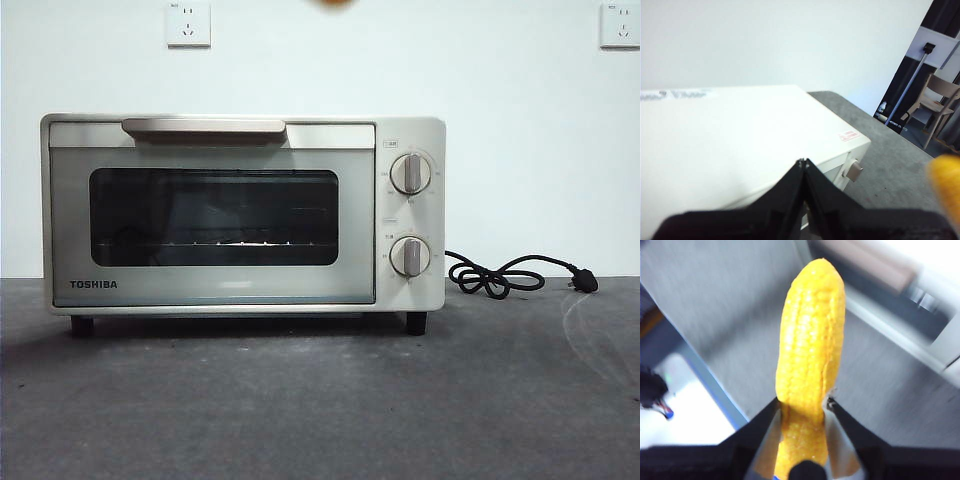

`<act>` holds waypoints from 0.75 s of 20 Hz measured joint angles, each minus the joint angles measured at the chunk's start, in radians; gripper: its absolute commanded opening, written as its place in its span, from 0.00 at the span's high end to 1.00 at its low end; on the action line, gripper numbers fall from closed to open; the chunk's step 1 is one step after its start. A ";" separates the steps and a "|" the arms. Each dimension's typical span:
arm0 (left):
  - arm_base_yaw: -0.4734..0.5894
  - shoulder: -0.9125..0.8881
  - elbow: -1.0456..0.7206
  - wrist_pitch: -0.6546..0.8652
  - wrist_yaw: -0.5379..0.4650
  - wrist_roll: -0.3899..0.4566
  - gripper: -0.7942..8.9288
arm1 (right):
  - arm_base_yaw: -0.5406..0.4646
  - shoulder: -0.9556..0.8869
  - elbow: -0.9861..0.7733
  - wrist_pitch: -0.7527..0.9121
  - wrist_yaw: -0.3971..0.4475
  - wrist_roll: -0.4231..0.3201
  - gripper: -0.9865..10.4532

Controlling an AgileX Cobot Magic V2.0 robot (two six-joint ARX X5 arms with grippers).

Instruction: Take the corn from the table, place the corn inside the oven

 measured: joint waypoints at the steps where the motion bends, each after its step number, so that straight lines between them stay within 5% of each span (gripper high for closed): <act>1: -0.002 0.022 0.013 -0.011 0.000 -0.004 0.92 | 0.003 -0.014 0.014 -0.005 0.012 0.000 0.92; 10: -0.072 0.256 0.327 -0.336 -0.009 0.076 0.92 | 0.008 -0.092 0.077 -0.103 0.122 0.000 0.92; 15: -0.120 0.377 0.563 -0.646 -0.149 0.208 0.92 | 0.008 -0.095 0.084 -0.165 0.180 0.000 0.92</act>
